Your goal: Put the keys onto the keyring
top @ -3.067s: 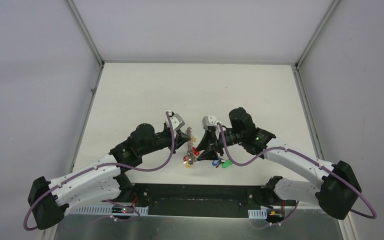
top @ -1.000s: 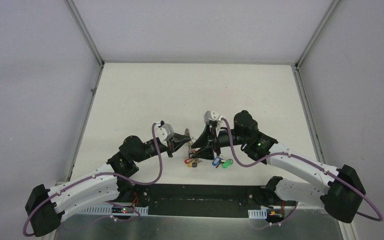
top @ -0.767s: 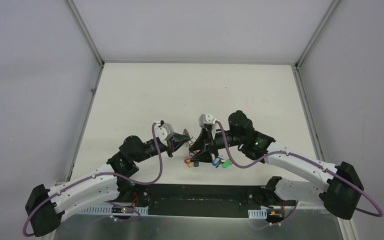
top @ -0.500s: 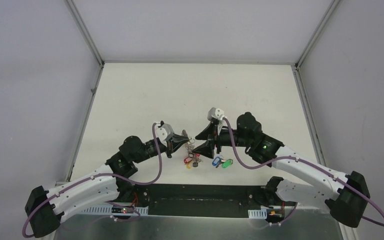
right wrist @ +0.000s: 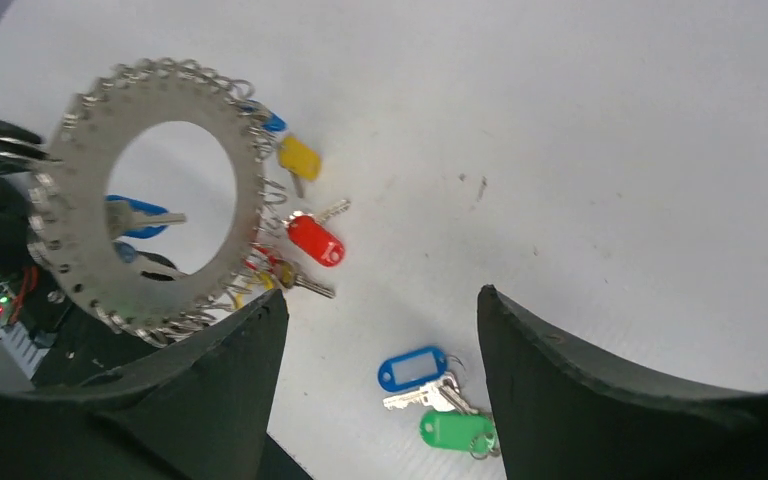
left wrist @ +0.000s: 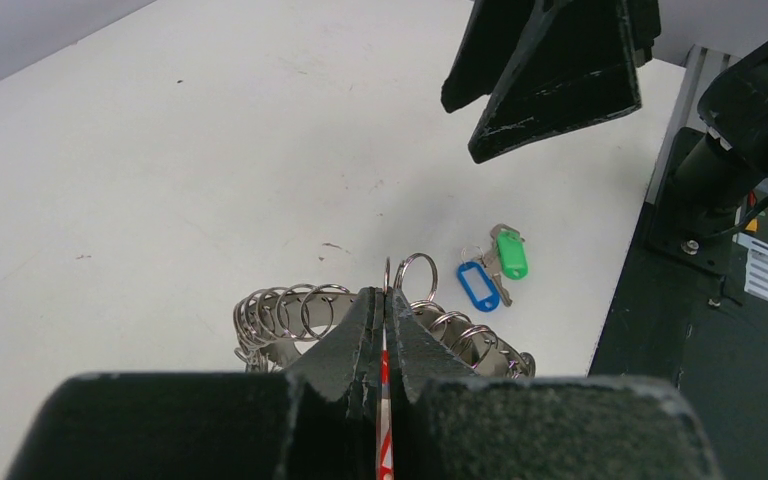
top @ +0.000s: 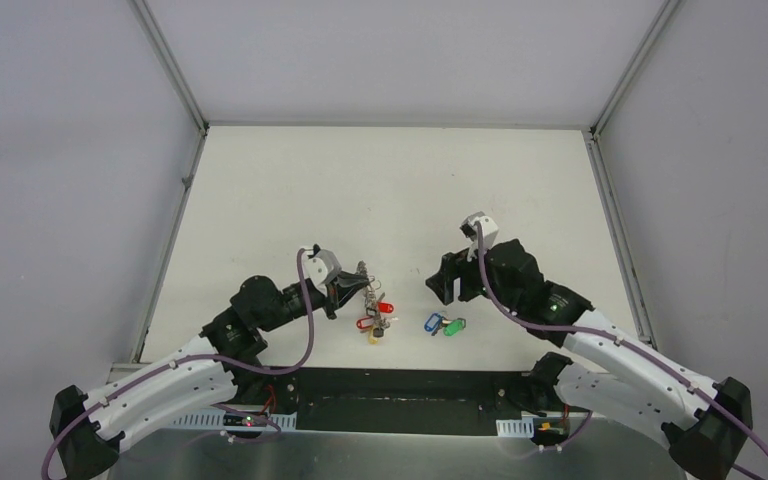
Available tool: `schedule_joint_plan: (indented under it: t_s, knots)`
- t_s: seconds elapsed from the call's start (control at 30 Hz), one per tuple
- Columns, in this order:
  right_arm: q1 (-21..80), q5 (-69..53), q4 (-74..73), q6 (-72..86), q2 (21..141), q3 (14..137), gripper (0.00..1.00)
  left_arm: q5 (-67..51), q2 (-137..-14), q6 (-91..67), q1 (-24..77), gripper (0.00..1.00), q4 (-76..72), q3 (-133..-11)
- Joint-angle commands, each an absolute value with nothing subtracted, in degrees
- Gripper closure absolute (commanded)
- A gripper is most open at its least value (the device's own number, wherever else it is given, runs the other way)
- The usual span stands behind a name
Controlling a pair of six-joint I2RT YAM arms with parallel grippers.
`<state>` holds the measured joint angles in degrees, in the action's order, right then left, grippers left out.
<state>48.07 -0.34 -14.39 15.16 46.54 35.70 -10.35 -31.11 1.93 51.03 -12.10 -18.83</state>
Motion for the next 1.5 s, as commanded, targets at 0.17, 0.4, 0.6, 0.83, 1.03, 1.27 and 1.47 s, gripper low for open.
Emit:
schedule_joint_plan:
  t_s: [0.17,0.4,0.6,0.83,1.03,1.27,1.47]
  knots:
    - [38.4,-4.2,-25.0,28.4,52.9,33.7,0.34,-9.2,-30.1,1.3,51.2,1.0,-13.8,-21.0]
    - [35.5,-7.5,-29.3,26.6,64.4,37.6,0.51,-9.3,-30.3,1.0,51.2,1.0,-13.0,-21.2]
    - [35.4,-15.3,-27.2,22.3,72.7,40.0,0.57,-9.2,-30.4,0.2,51.2,1.0,-12.2,-21.3]
    - [33.6,-20.5,-25.8,21.5,79.8,41.3,0.76,-9.4,-30.1,0.2,51.2,1.0,-11.7,-21.6]
    - [31.4,-25.1,-24.3,20.9,80.7,40.5,0.71,-9.4,-30.2,0.6,51.2,1.0,-11.3,-22.0]
    - [29.2,-31.3,-22.1,20.1,83.6,39.9,0.77,-9.2,-30.4,1.0,51.2,1.0,-11.2,-22.3]
    - [27.2,-34.9,-21.7,19.4,86.7,40.3,0.83,-9.2,-30.3,1.1,51.2,1.0,-10.8,-22.6]
